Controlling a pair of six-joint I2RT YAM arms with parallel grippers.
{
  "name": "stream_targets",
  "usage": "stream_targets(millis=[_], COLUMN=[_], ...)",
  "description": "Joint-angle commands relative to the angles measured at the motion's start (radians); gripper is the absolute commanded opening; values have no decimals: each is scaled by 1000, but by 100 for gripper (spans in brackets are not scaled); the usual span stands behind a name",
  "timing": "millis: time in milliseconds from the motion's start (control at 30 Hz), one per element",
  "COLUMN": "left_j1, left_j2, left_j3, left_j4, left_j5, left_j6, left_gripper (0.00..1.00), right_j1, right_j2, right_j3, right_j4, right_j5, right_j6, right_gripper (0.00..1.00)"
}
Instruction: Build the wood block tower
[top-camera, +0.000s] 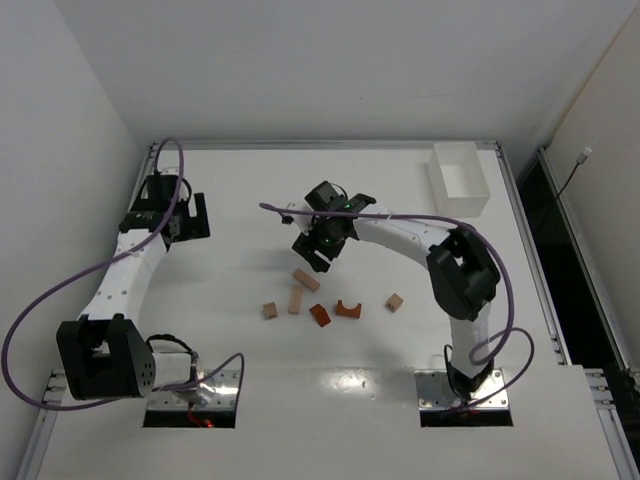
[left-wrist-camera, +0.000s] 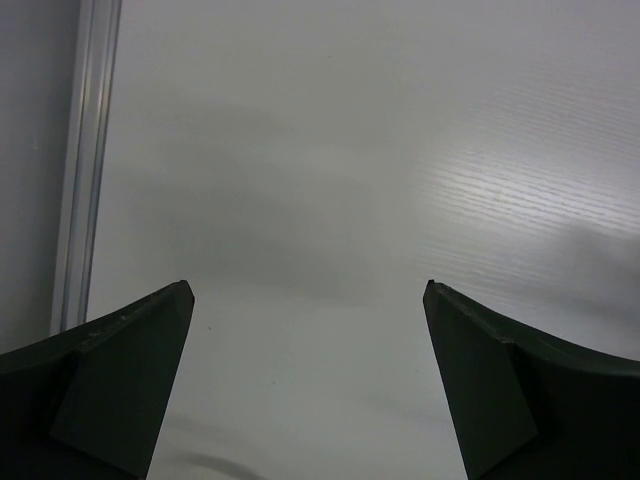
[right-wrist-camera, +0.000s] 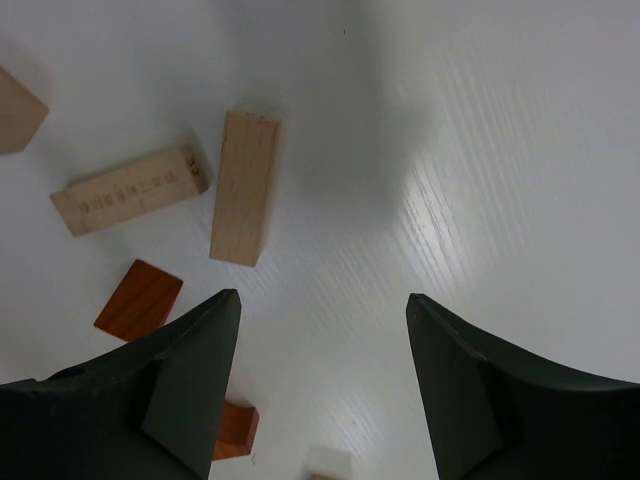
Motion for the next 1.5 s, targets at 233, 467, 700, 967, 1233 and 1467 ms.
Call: stream_targets(millis=[233,467,700,967,1233,1467], left_j1=[54,63,63,72,72,72], left_j2=[0,20,29,30,40,62], left_j3=[0,0,0,0,9,18], left_j4=[12,12,22,22,22,41], left_j5=[-24,-24,-24,-24,-24,-24], left_j6=[4,4,4,-6,-6,4], left_gripper=[100,100,100,100,100,100], right_j1=[50,107,128,118,108,119], right_j2=[93,103,152,210,230,239], right_j3=[131,108,98,141,143,100], right_j4=[3,3,27,38,38,20], right_j5=[-54,-46,33,83,73,108], right_j6=[69,60,60,78,78,58], right_gripper=[63,60,58,57,47,38])
